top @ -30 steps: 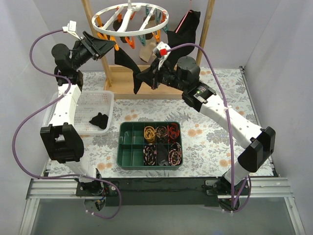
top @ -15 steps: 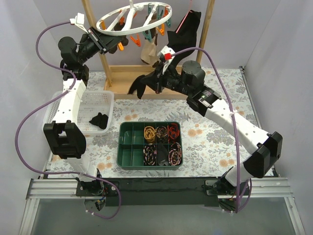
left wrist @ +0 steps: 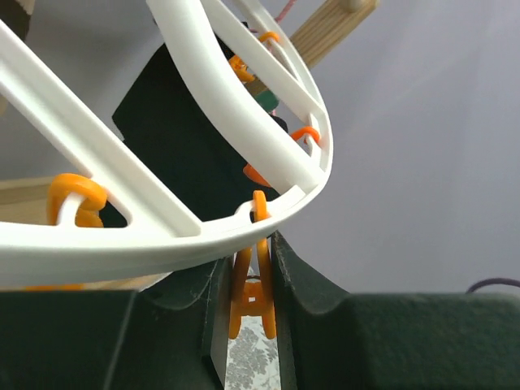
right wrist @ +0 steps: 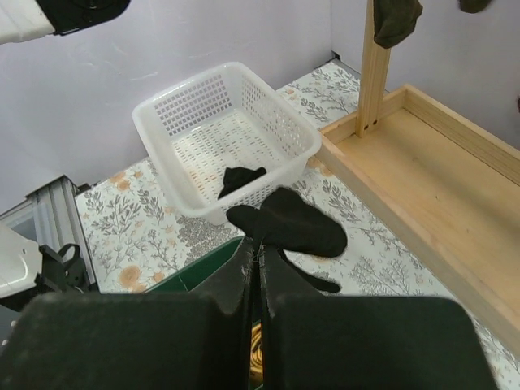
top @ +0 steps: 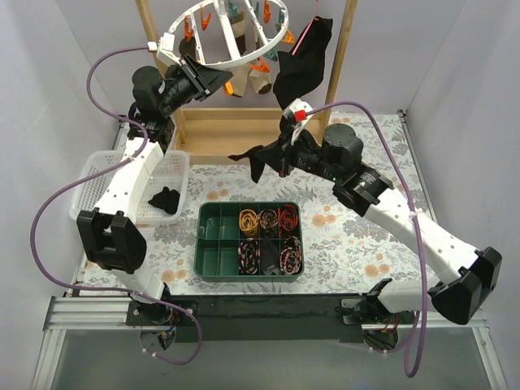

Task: Remove the socks clipped to the hanger

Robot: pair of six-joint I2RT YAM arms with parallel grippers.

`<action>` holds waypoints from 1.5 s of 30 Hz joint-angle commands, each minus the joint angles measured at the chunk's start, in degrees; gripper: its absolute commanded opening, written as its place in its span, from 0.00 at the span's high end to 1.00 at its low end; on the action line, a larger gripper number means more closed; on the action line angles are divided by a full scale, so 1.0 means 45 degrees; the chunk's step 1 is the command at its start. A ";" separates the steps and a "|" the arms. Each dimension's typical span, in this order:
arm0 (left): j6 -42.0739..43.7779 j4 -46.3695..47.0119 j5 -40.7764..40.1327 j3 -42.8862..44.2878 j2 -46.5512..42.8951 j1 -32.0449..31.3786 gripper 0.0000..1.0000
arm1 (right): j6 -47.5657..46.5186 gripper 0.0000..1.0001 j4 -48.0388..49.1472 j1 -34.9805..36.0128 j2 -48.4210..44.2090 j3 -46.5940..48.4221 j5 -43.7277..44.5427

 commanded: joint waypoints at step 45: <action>0.3477 0.1830 0.8749 -0.8222 -0.6368 -0.3675 0.19 | -0.0027 0.99 -0.3200 -0.0044 -0.2014 0.0735 -0.5248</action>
